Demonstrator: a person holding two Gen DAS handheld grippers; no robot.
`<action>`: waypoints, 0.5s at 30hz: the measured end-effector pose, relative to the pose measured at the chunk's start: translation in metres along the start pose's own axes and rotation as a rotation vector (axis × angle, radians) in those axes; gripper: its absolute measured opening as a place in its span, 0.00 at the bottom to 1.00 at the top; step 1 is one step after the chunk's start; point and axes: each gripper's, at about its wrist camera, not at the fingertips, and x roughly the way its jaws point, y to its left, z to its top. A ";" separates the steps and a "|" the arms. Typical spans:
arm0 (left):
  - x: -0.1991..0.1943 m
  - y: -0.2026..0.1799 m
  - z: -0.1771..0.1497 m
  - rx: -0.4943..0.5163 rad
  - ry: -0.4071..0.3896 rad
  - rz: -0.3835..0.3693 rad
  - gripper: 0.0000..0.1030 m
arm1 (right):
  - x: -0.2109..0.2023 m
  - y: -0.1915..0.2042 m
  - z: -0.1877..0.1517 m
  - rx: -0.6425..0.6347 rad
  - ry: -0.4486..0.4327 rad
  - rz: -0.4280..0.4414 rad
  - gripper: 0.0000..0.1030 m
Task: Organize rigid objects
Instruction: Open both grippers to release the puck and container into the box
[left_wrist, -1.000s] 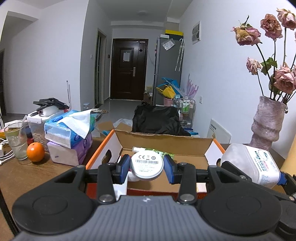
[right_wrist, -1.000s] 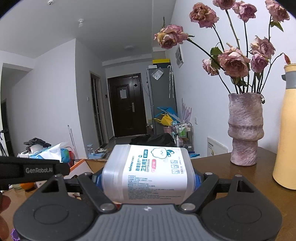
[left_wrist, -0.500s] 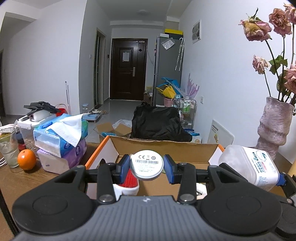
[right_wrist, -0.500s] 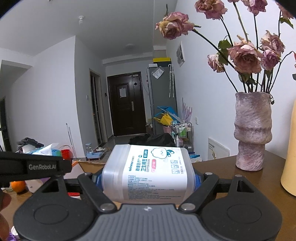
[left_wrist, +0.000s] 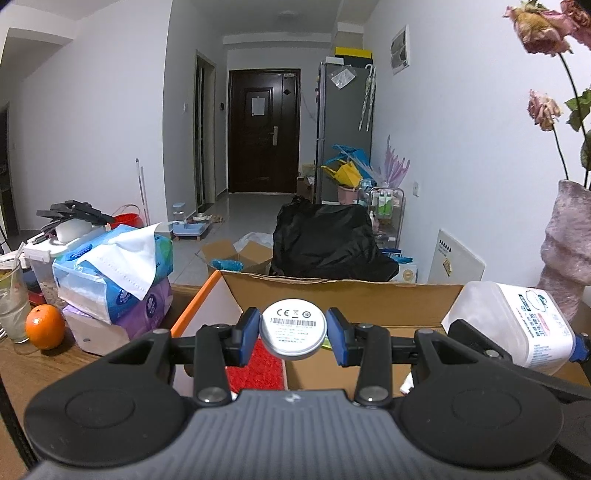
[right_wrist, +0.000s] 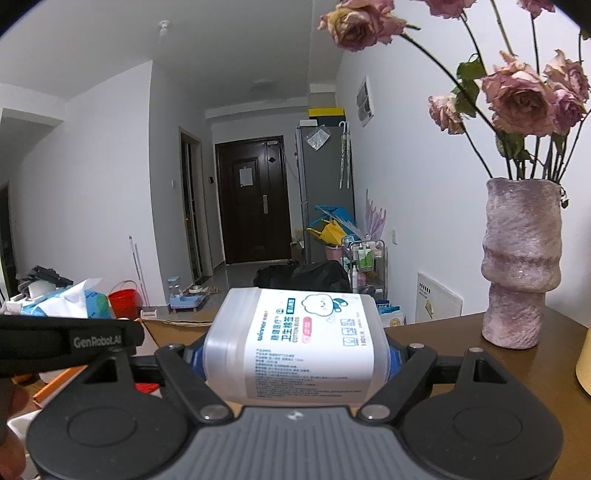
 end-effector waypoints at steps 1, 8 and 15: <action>0.003 0.001 0.001 -0.002 0.004 -0.001 0.40 | 0.003 0.000 0.000 -0.004 0.004 0.000 0.79; 0.016 0.003 0.002 0.009 0.017 0.016 0.40 | 0.021 0.001 -0.001 -0.027 0.038 -0.004 0.80; 0.026 0.010 0.002 -0.004 0.045 0.027 0.40 | 0.033 0.003 -0.001 -0.052 0.074 0.000 0.80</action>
